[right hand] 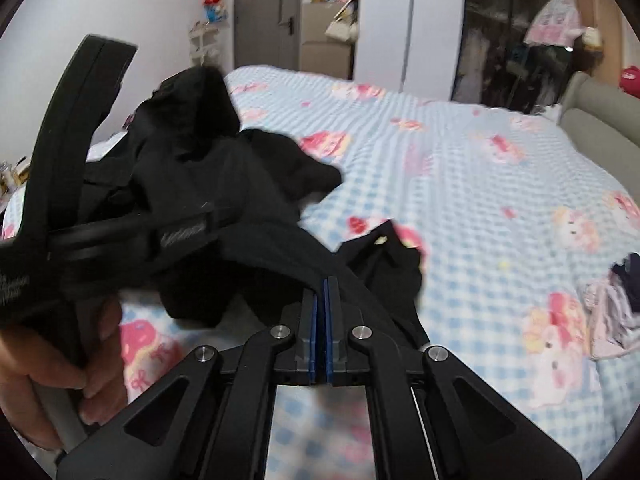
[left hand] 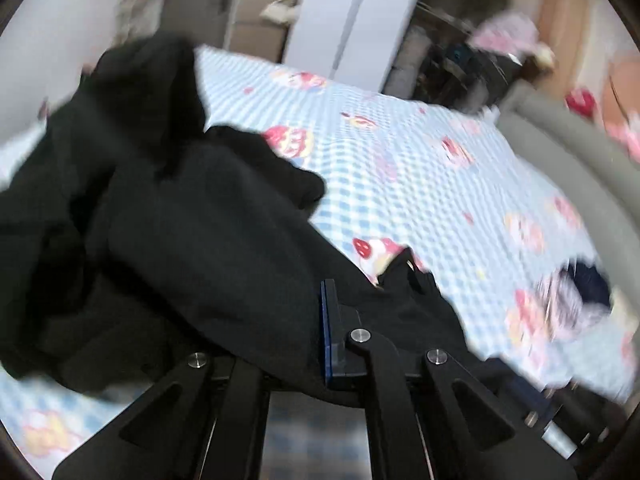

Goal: Fold clothes

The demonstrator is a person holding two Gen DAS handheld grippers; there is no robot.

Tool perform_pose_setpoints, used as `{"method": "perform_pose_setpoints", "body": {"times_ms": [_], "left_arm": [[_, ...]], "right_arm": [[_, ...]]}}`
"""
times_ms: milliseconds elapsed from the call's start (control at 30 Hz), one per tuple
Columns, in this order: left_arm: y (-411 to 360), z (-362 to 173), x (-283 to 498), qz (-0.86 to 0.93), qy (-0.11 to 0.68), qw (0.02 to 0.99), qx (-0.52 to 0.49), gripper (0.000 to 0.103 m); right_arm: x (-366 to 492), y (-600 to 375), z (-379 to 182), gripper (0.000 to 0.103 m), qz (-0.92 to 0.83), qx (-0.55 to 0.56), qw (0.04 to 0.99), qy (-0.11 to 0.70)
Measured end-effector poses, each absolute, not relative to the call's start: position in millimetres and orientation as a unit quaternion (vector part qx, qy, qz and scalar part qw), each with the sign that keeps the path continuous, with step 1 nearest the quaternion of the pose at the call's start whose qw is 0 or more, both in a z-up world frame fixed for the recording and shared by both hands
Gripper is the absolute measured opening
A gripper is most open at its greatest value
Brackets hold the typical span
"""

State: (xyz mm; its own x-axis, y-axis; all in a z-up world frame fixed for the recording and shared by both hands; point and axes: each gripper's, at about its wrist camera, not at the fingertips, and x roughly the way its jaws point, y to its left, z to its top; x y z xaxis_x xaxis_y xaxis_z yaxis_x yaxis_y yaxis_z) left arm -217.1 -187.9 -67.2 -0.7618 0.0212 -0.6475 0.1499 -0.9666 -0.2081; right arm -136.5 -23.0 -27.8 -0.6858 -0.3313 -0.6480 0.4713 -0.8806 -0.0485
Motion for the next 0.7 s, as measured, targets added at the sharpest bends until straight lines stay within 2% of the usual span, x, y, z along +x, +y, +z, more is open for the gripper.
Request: {"method": "perform_pose_setpoints", "body": {"times_ms": [133,233,433,533,633,700], "left_arm": [[-133,-34,-199,-0.942,0.083,-0.022,0.323,0.003],[-92,-9,-185,-0.948,0.051,-0.065,0.307,0.003],[-7,32,-161,-0.945,0.003,-0.157,0.285,0.003],[36,3,-158,-0.914,0.045,-0.226,0.334,0.003],[77,-58,-144,-0.879,0.039,-0.240,0.410,0.004],[77,-80,-143,-0.863,0.045,-0.243,0.440,0.006]], "right_arm": [[-126,14,-9,0.001,-0.921,0.322,0.205,0.082],[-113,66,17,0.001,-0.926,0.319,0.203,0.019],[-88,159,21,0.001,-0.934,0.332,0.132,-0.017],[-75,205,22,0.002,-0.936,0.339,0.094,-0.033],[-62,250,23,0.006,-0.936,0.345,0.056,-0.048],[-58,256,6,0.006,-0.925,0.375,0.047,-0.039]]}}
